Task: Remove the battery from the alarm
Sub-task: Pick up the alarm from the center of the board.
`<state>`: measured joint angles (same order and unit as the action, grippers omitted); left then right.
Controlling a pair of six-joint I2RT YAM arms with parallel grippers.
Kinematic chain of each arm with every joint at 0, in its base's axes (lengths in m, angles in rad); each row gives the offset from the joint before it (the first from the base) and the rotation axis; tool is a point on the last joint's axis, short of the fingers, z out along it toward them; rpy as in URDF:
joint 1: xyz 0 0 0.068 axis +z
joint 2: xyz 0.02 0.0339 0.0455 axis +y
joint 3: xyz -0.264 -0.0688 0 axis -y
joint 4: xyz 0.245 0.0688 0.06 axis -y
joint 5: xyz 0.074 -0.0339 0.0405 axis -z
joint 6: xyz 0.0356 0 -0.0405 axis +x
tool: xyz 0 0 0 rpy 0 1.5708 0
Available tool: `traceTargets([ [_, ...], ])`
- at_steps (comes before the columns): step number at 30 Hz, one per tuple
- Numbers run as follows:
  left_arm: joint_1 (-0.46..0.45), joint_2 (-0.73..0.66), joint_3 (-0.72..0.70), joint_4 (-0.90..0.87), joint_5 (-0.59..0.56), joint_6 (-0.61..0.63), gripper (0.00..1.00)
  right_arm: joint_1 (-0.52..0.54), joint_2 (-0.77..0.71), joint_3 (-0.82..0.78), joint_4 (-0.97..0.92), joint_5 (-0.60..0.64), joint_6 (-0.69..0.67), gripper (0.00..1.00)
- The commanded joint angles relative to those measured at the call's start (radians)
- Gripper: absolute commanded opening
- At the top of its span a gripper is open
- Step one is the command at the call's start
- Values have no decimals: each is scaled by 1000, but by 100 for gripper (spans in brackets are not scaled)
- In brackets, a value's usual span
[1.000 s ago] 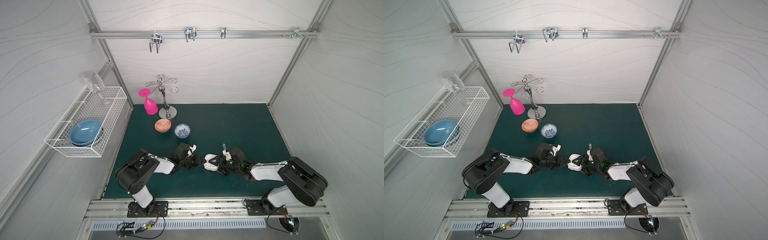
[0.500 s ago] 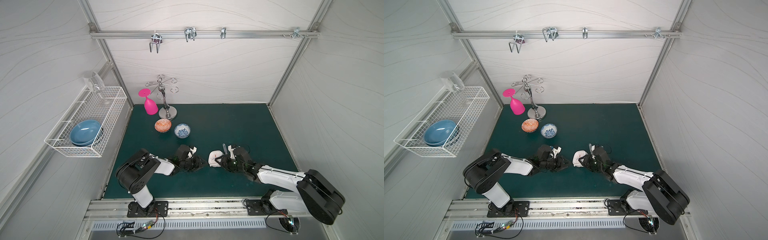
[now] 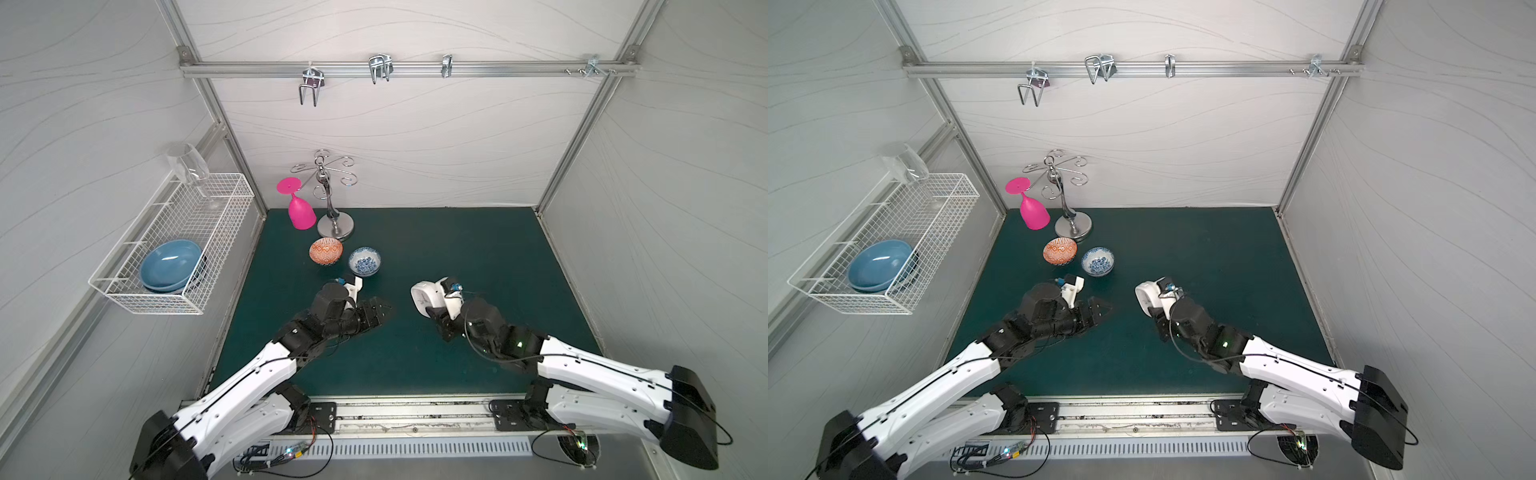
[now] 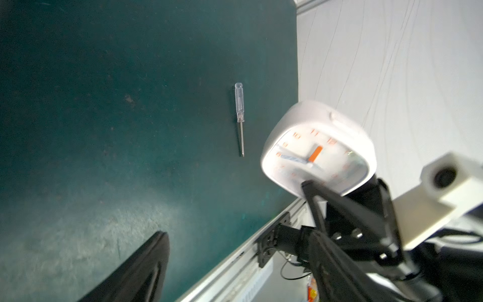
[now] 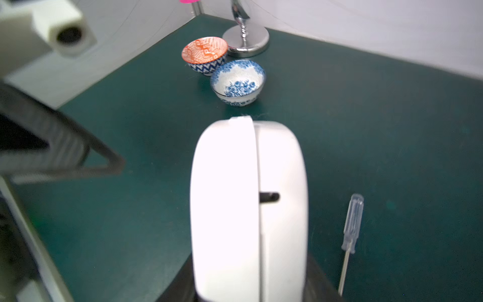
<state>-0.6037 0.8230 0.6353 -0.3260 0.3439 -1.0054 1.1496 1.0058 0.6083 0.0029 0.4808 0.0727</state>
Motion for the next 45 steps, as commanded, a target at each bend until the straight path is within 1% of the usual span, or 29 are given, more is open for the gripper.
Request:
traceTargets([
  [1,2,-44,98,-271,-16,-145,89,95,61,31,173,303,-434,40],
  [3,4,-44,154,-353,14,-175,89,142,122,53,225,357,-538,39],
  [5,3,-38,195,-399,37,-191,90,184,170,67,273,392,-655,39],
  [8,2,-27,205,-377,70,-220,91,251,225,72,325,425,-788,39],
  [13,2,24,182,-272,109,-261,93,306,262,70,335,442,-885,39],
  [18,2,64,111,-101,128,-343,89,338,264,68,346,444,-933,39],
  [23,-2,89,74,-13,133,-394,81,338,266,79,347,442,-920,39],
  [27,-3,81,31,54,119,-455,68,338,266,95,323,440,-876,39],
  [30,-4,75,10,85,110,-483,61,337,266,105,310,443,-839,39],
  [34,-3,74,-3,120,107,-509,57,338,256,121,268,428,-752,39],
  [37,-5,73,-16,163,105,-534,52,337,251,125,247,427,-705,39],
  [41,-7,77,-23,202,106,-556,49,336,246,131,215,426,-648,40],
  [43,-7,81,-25,217,109,-559,43,334,244,130,205,423,-626,40],
  [45,-6,83,-28,231,113,-558,34,329,240,132,188,420,-603,41],
])
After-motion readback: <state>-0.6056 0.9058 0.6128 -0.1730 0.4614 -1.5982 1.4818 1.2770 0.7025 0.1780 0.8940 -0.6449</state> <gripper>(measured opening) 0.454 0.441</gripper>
